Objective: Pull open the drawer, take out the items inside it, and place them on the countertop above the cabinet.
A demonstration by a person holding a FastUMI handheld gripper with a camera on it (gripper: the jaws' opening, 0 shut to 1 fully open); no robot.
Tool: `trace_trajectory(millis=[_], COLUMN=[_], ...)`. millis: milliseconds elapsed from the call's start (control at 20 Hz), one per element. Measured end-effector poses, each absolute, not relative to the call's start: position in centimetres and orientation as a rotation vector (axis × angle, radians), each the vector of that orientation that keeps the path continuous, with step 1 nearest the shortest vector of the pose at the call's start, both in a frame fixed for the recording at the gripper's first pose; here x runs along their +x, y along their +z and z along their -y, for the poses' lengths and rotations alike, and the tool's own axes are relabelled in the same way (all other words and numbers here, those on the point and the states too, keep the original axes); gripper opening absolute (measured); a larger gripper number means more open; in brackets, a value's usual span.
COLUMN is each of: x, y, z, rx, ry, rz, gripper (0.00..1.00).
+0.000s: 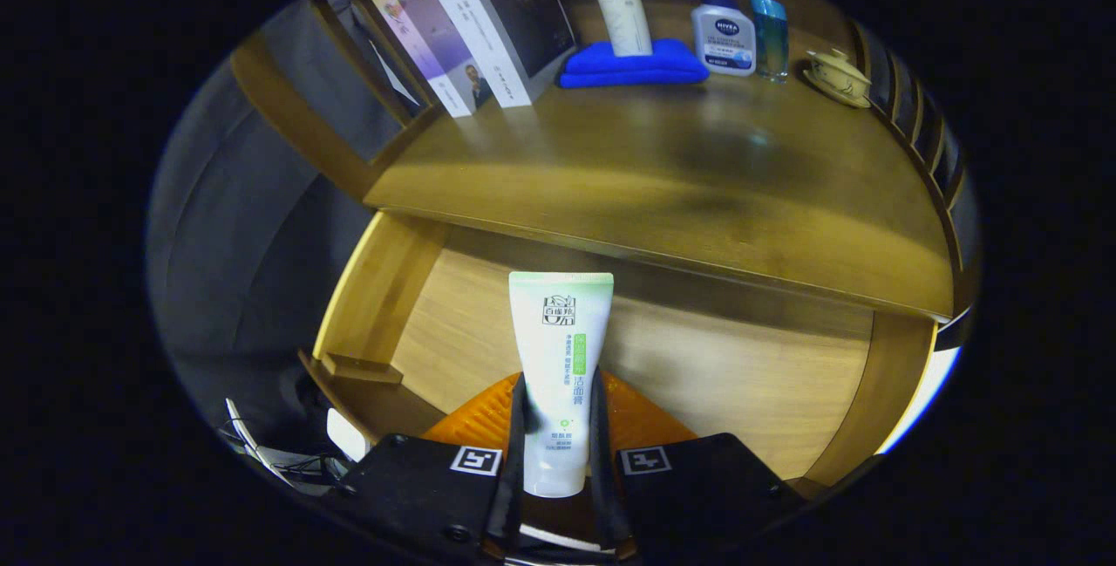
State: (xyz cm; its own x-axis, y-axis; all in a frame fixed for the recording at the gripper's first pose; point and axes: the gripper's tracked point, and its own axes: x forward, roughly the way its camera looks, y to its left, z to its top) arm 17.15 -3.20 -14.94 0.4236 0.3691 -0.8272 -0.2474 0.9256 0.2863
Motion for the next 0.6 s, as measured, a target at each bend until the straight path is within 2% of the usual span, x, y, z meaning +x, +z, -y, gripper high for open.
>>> trace_trajectory(millis=[300, 600], x=[16.1, 18.9], y=[-10.4, -6.1], z=[4.6, 6.3], rx=[0.135, 0.145], ry=[0.402, 0.376], rz=[-0.968, -0.880], gripper=[0.35, 0.35])
